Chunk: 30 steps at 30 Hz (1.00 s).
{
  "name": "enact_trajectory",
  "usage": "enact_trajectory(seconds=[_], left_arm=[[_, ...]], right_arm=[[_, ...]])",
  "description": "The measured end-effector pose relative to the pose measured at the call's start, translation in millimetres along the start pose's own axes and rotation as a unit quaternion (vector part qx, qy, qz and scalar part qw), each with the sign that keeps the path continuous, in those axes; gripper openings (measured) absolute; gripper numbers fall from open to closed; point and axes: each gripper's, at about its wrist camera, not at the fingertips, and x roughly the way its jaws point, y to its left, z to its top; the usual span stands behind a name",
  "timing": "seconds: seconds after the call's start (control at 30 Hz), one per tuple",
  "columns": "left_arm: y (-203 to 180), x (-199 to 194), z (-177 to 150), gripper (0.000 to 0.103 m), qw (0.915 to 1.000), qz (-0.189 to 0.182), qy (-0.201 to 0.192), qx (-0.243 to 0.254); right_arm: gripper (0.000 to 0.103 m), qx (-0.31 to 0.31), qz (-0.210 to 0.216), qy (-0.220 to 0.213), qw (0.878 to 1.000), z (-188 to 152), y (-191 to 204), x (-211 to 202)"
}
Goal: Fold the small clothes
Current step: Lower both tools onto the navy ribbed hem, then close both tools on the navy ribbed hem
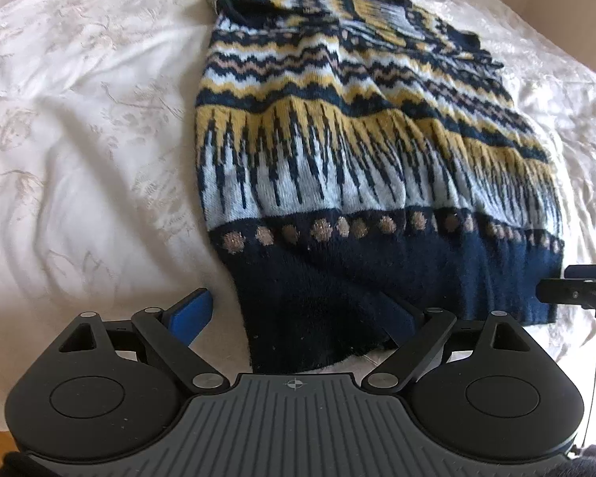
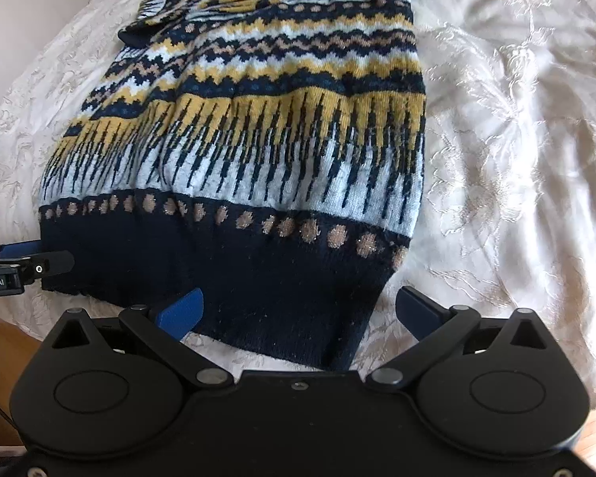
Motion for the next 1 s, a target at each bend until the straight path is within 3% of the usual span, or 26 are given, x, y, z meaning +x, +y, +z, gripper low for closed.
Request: enact_trajectory(seconds=[0.37, 0.7, 1.0], left_arm=[[1.8, 37.3, 8.5, 0.102, 0.9991, -0.011, 0.041, -0.003], [-11.8, 39.9, 6.1, 0.102, 0.9991, 0.033, 0.027, 0.002], [-8.1, 40.9, 10.5, 0.101, 0.9986, 0.027, 0.046, 0.004]], right_arm=[[0.103, 0.020, 0.028, 0.022, 0.999, 2.8, -11.3, 28.9], [0.103, 0.064, 0.045, 0.008, 0.997, 2.3, -23.6, 37.3], [0.103, 0.016, -0.001, 0.028, 0.999, 4.3, -1.0, 43.8]])
